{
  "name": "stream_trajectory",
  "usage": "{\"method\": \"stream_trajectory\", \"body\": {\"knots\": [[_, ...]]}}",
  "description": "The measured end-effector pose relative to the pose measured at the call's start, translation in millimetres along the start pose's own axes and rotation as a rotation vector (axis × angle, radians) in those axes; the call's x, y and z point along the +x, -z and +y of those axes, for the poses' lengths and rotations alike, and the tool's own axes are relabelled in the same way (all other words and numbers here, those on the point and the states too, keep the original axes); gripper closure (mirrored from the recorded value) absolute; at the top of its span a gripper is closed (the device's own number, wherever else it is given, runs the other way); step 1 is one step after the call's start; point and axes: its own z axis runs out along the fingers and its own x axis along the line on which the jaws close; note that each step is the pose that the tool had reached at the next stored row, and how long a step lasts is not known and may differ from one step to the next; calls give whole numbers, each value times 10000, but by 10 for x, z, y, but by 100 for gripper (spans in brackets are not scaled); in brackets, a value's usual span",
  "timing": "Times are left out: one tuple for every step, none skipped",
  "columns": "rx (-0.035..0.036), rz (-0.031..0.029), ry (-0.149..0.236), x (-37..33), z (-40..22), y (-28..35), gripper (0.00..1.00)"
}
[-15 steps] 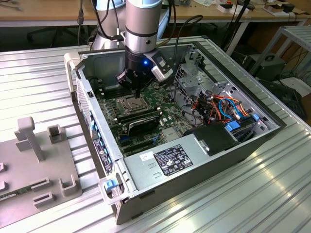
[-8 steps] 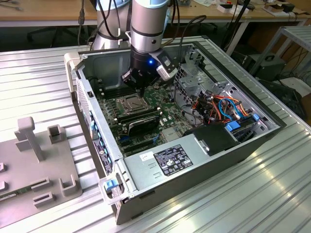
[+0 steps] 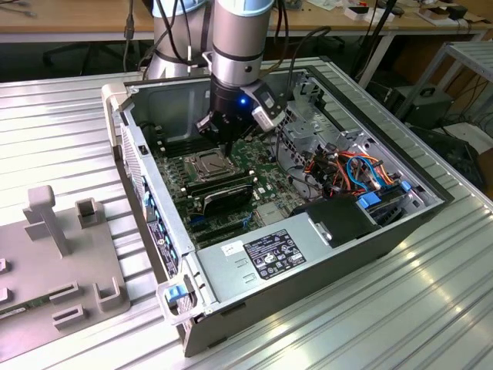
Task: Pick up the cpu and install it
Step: 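Install the second cpu locking lever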
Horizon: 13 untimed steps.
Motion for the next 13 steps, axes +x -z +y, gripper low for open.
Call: {"method": "stream_trajectory", "body": {"knots": [[-1,0,0,0,-28,0,89],[0,0,-1,-1,-65,0,89],[0,0,-1,-1,-94,0,89],[0,0,0,-2,-107,-1,89],[0,0,-1,-2,-121,-1,89],[0,-1,0,-2,-133,-1,89],[-1,-1,0,-2,-140,-1,89],[-1,-1,-1,-1,-143,-1,89],[0,-1,-1,0,-144,-1,89],[1,-1,-1,6,-145,0,89],[0,-1,-1,12,-146,0,89],[0,-1,0,30,-148,1,89],[1,-1,0,41,-150,2,89]]}}
